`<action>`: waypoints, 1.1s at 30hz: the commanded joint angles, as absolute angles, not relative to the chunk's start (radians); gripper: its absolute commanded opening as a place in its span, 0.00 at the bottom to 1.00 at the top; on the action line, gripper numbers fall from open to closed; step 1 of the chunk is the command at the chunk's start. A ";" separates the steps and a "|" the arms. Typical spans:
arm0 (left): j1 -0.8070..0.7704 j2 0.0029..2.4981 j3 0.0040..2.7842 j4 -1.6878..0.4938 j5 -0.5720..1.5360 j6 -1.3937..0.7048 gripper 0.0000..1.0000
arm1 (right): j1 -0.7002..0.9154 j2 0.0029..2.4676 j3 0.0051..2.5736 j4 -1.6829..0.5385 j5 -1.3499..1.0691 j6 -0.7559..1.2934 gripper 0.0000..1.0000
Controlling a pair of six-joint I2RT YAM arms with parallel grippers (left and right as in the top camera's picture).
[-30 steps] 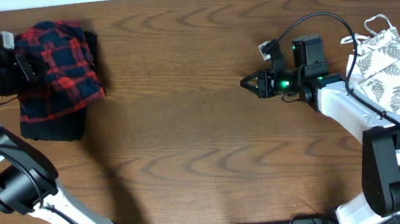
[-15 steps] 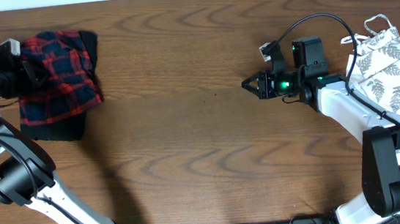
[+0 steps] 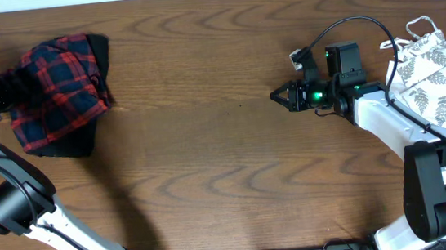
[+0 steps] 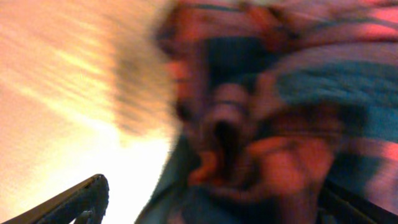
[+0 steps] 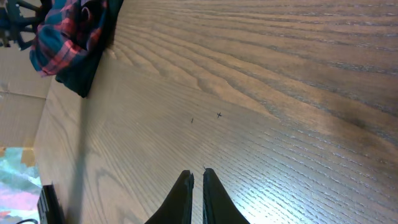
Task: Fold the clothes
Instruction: 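Press the shirt down on the black garment with the left gripper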
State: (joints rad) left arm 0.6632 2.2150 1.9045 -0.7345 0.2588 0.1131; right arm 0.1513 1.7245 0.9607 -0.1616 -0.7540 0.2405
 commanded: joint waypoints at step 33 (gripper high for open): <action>0.371 2.205 1.883 -0.559 -0.202 0.126 0.06 | 0.143 1.703 0.963 -0.177 -0.751 0.208 0.07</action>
